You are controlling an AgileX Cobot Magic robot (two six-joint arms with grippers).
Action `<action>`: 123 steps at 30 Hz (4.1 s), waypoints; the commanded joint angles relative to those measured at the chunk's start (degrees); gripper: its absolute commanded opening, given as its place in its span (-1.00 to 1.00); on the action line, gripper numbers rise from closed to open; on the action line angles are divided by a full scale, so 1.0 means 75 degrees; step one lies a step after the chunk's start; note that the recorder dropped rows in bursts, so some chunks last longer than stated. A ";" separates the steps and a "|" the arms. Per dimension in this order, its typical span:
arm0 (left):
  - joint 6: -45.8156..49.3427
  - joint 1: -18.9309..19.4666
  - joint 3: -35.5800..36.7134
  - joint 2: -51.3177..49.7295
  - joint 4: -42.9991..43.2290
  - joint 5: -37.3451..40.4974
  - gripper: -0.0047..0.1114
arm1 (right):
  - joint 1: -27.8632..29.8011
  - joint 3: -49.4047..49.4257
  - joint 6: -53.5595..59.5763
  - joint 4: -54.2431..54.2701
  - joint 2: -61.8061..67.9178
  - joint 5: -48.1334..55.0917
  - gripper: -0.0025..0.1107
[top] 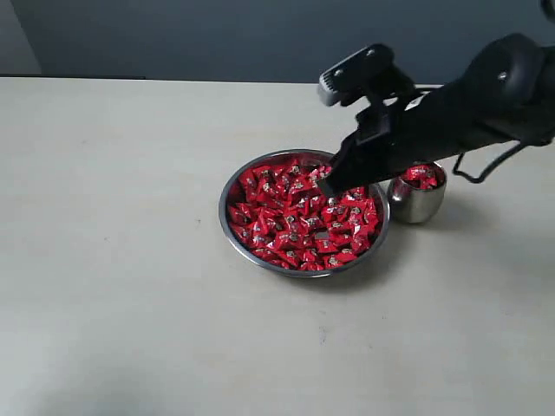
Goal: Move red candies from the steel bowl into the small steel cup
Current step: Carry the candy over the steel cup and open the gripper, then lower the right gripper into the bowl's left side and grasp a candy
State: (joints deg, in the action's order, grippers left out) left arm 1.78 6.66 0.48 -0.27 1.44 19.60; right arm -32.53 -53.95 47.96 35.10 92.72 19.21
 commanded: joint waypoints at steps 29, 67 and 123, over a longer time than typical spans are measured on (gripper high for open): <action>-0.0013 -0.0062 -0.0064 0.0037 0.0015 -0.0041 -0.91 | 0.1740 0.0908 -0.0060 0.0191 0.0515 -0.1680 -0.26; -0.0013 -0.0062 -0.0064 0.0037 0.0015 -0.0041 -0.91 | 0.1740 0.0891 0.0543 0.1695 -0.0423 -0.0499 -0.94; -0.0013 -0.0062 -0.0064 0.0037 0.0015 -0.0041 -0.91 | -0.0032 -0.0796 0.3349 0.3677 0.2921 0.0111 0.02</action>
State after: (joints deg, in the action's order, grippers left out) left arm 1.78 6.66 0.48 -0.27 1.44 19.60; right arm -32.85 -59.60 74.06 63.37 114.41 20.23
